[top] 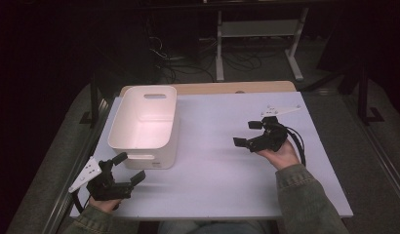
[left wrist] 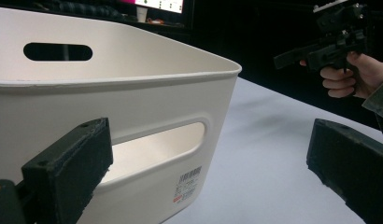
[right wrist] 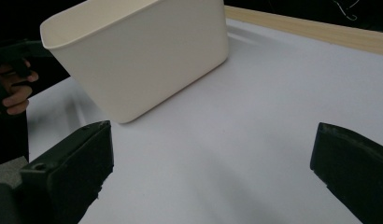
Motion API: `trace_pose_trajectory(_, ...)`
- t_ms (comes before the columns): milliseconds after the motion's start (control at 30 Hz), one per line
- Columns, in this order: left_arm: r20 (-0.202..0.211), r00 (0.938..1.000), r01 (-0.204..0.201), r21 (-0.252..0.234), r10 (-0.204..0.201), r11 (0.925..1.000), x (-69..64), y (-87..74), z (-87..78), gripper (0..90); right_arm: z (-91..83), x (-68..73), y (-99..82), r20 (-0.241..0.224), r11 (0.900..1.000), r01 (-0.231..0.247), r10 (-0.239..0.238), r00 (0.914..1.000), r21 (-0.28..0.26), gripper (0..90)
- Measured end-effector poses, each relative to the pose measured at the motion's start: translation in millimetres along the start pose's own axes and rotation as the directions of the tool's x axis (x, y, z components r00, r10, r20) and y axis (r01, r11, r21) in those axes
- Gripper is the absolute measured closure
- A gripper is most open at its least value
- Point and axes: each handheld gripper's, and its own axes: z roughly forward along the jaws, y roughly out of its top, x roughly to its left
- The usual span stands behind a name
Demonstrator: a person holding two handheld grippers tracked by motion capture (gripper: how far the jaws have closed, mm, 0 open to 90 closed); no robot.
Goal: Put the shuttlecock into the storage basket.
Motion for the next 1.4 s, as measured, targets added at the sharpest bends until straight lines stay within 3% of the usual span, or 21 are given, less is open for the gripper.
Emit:
trace_pose_trajectory(433, 0.000, 1.0000, 0.000, -0.001, 0.000, 1.0000, 0.1, -0.1, 0.3, 0.0, -24.6, -7.6, -21.3, 0.056, 0.9994, -0.012, 0.014, 0.9983, -0.033, 0.0)
trace_pose_trajectory(1400, 0.001, 1.0000, 0.003, -0.008, -0.003, 1.0000, -0.5, 0.2, 0.1, 0.0, -50.2, -11.5, -56.4, 0.125, 0.9964, -0.034, 0.043, 0.9912, -0.078, 0.0)
